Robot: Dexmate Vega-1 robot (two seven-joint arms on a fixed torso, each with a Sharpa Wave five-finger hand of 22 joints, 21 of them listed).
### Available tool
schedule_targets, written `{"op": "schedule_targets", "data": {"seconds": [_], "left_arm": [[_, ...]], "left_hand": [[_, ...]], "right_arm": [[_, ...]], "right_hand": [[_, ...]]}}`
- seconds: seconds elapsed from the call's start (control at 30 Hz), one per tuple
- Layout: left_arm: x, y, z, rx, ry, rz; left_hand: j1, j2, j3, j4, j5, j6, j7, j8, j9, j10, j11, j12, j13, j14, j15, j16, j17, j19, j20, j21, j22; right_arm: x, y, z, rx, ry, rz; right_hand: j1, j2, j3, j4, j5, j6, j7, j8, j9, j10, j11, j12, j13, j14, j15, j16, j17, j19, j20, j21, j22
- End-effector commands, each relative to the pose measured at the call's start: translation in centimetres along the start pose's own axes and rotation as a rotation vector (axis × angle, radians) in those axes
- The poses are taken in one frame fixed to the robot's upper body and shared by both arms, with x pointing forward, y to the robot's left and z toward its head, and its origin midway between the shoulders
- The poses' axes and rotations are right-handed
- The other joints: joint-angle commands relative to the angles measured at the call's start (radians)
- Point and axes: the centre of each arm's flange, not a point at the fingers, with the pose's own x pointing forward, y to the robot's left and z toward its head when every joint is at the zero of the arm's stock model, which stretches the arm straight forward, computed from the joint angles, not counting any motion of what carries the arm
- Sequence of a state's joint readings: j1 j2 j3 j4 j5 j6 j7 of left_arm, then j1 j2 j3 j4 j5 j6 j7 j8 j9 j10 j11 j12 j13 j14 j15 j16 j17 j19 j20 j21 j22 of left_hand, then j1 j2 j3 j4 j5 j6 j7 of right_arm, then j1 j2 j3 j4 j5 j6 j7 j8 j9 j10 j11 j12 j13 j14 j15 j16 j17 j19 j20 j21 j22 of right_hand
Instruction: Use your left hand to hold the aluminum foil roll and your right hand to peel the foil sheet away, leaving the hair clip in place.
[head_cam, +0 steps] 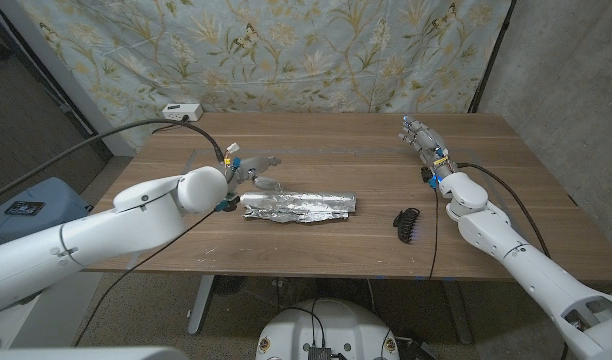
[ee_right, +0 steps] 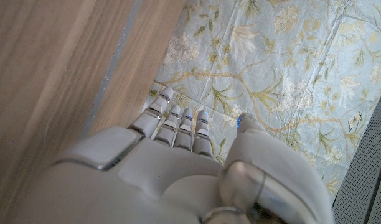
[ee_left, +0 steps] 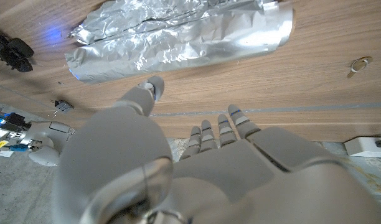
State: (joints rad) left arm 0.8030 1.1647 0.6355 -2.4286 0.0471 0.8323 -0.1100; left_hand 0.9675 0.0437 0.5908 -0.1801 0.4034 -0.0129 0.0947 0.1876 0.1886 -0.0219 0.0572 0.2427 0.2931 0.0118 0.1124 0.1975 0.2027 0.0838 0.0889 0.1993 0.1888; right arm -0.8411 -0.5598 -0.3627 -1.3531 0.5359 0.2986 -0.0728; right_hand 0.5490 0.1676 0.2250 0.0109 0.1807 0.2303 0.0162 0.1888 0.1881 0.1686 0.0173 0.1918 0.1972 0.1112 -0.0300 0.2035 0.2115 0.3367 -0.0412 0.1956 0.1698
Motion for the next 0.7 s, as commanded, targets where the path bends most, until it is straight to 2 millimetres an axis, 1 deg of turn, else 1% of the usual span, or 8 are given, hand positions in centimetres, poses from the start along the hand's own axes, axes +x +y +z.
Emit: {"op": "schedule_targets", "data": {"seconds": [0.03, 0.37, 0.7], "left_arm": [[0.9, 0.4, 0.0, 0.068, 0.026, -0.088], [2.6, 0.9, 1.0, 0.127, 0.014, -0.131], [4.0, 1.7, 2.5, 0.191, -0.007, -0.168]], "left_hand": [[0.01, -0.002, -0.008, 0.004, 0.002, -0.014, 0.005, 0.001, 0.003, -0.013, 0.004, -0.004, 0.006, -0.01, 0.005, -0.003, 0.005, -0.011, 0.003, 0.0, 0.005], [0.015, -0.008, -0.023, 0.006, -0.003, -0.028, 0.016, 0.003, 0.004, -0.029, 0.006, -0.005, 0.013, -0.021, 0.006, -0.002, 0.008, -0.023, 0.004, 0.001, 0.005], [0.02, -0.009, -0.033, 0.008, -0.006, -0.031, 0.018, 0.006, 0.004, -0.029, 0.005, -0.001, 0.019, -0.023, 0.005, 0.002, 0.01, -0.027, 0.005, 0.003, 0.006]], "right_arm": [[0.9, 0.0, 0.6, 0.007, -0.022, -0.005], [1.1, -0.1, 0.8, 0.016, -0.033, -0.022], [1.1, -0.4, 0.9, 0.025, -0.047, -0.041]], "right_hand": [[0.009, 0.0, 0.005, -0.006, 0.0, -0.005, -0.001, 0.002, 0.003, -0.003, -0.001, 0.001, 0.005, -0.004, -0.003, 0.007, 0.005, -0.004, -0.044, 0.0, 0.003], [0.008, 0.0, 0.006, -0.009, 0.001, -0.006, -0.001, 0.002, 0.004, -0.005, -0.001, 0.001, 0.005, -0.005, -0.003, 0.007, 0.005, -0.005, -0.044, -0.001, 0.003], [0.008, 0.0, 0.008, -0.012, 0.001, -0.008, -0.001, 0.002, 0.004, -0.006, -0.001, 0.002, 0.005, -0.006, -0.004, 0.008, 0.005, -0.006, -0.044, -0.001, 0.003]]}}
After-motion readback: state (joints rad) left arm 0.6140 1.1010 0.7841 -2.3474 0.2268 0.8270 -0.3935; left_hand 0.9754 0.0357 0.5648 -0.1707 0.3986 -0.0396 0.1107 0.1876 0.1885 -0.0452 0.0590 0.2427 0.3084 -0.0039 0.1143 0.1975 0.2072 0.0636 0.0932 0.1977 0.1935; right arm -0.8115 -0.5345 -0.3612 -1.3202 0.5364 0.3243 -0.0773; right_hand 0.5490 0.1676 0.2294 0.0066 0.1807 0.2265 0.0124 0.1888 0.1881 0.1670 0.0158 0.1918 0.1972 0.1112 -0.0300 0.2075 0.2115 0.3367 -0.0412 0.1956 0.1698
